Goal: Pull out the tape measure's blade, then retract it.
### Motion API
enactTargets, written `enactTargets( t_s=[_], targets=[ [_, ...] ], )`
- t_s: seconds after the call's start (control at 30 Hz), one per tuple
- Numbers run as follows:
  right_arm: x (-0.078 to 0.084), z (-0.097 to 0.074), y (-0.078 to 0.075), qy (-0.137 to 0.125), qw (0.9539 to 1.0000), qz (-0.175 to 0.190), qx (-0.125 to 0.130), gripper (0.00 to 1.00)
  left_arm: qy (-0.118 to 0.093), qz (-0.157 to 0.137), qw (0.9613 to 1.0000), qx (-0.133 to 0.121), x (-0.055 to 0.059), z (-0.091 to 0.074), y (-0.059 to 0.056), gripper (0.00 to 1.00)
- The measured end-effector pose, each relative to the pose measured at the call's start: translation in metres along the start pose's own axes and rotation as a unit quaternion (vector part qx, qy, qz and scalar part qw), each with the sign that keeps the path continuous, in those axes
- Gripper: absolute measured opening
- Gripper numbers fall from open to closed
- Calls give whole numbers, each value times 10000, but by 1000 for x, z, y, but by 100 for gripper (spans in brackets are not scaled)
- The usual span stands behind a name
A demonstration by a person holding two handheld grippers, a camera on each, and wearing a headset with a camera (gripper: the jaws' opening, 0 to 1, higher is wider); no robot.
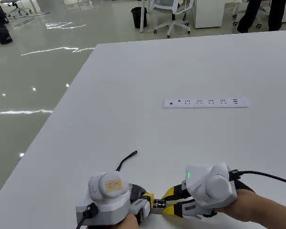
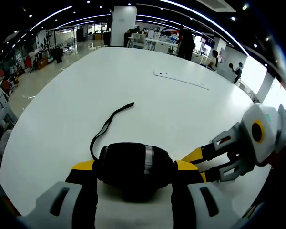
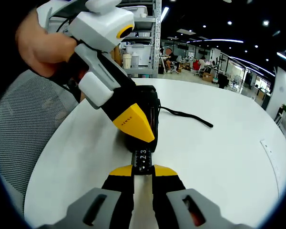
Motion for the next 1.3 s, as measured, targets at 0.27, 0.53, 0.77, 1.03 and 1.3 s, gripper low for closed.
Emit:
enactTargets(
  t_s=[0.27, 0.53, 0.77, 1.03, 1.3],
  targets=[
    [-1, 2, 0, -12, 10000, -1, 6, 13, 0, -4, 10000, 4, 0, 0, 0, 58],
    [-4, 5, 0, -18, 10000, -10, 4, 13, -5, -11, 10000, 18, 0, -1, 0, 58],
    [-6, 8, 0, -13, 10000, -22, 17, 13, -6, -29, 10000, 33, 0, -1, 1, 58],
    [-8, 11, 0, -5, 10000, -29, 41, 13, -2, -52, 10000, 38, 0, 0, 2, 58],
    [-10, 15, 0, -9, 10000, -21, 58, 13, 6, -62, 10000, 48, 0, -1, 3, 58]
  ],
)
Point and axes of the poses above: the centre of the closed fingertips' face, and the gripper's own axes: z roughly forward along the fingers, y roughly to its left, x roughly out of its underside, the point moved 6 cm from there along -z, roughly backward along the fingers
